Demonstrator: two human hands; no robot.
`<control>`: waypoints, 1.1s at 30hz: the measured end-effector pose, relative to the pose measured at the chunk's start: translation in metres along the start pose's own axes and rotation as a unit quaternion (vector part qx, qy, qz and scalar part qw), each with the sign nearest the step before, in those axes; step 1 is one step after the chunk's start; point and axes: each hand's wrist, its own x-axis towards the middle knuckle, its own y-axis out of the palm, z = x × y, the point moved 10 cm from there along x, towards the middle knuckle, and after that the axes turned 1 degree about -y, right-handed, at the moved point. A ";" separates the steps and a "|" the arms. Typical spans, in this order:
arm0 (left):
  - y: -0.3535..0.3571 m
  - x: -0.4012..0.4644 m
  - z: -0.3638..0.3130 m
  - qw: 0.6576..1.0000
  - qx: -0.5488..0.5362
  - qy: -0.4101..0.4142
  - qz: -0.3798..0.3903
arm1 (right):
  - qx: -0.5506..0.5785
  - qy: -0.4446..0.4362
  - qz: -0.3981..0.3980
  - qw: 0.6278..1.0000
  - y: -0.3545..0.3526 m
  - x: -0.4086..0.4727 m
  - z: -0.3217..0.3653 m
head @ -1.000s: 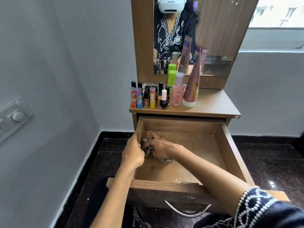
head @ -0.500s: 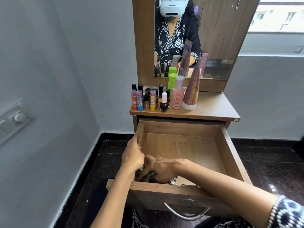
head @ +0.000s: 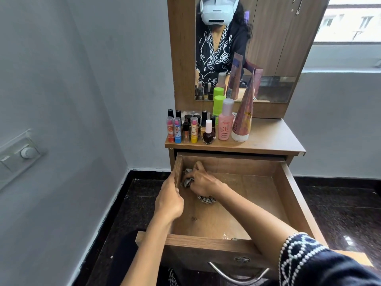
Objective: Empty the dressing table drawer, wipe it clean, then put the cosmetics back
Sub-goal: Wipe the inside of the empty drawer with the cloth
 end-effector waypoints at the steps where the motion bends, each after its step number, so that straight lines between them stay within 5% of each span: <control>1: 0.000 0.000 0.000 1.000 -0.002 0.000 -0.001 | -0.002 0.006 -0.003 1.000 0.000 0.002 -0.001; 12: -0.001 0.000 -0.002 1.000 0.002 0.011 0.000 | 0.023 0.058 0.007 0.998 0.004 0.007 -0.013; 20: -0.001 0.000 -0.001 1.000 0.004 0.005 0.003 | 0.137 0.200 0.023 0.970 0.019 0.011 -0.025; 24: 0.000 0.000 -0.001 1.000 0.005 0.002 0.004 | 0.037 0.161 0.048 0.985 0.015 0.013 -0.013; 28: 0.000 -0.001 -0.001 1.000 0.003 0.001 0.007 | -0.119 0.147 -0.058 0.980 -0.004 0.001 0.004; 33: -0.001 -0.003 -0.003 1.000 -0.005 0.002 0.010 | -0.124 0.247 -0.056 0.959 -0.010 -0.022 -0.023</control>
